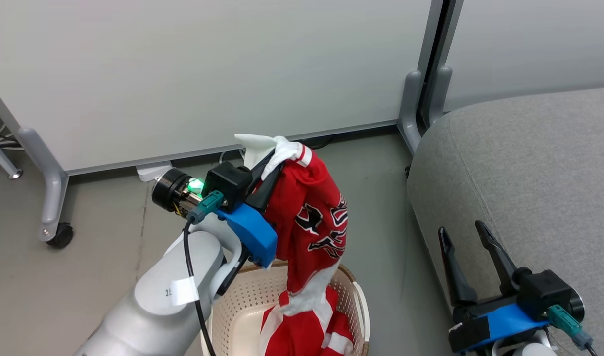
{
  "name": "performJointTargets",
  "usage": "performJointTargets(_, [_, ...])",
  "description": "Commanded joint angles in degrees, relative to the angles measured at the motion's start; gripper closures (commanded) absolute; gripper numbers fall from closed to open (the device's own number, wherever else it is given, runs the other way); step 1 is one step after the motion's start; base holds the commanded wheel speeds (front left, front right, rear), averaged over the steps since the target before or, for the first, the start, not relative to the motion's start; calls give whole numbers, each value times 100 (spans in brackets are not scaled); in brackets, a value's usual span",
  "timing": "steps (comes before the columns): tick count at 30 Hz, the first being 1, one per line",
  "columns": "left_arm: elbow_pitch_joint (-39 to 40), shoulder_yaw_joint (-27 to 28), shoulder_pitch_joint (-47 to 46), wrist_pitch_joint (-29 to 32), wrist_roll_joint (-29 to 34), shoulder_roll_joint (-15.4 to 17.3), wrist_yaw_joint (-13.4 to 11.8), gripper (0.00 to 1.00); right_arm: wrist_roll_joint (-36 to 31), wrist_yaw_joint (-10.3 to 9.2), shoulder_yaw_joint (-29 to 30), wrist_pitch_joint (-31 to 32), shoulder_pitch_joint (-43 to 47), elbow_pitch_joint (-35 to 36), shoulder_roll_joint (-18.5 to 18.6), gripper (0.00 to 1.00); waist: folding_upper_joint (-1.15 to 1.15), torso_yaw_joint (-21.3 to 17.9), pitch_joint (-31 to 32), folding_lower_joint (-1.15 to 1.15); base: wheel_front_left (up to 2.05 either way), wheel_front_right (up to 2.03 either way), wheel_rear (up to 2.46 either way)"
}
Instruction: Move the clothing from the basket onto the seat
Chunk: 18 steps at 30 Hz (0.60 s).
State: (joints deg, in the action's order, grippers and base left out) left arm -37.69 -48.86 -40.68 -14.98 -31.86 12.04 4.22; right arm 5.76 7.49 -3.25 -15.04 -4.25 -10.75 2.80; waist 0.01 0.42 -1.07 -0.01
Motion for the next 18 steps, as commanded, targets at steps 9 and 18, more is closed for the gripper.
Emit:
performJointTargets(9, [608,-44,179,85,-18,58,-138,100,121,1,-12,-22,148,35,16,0,-1,22,54,1,0,0,0])
performJointTargets(18, [985,-72,144,181,-31,139,-215,100,29,1,-246,-22,-125,199,16,0,-1,66,-65,1,0,0,0])
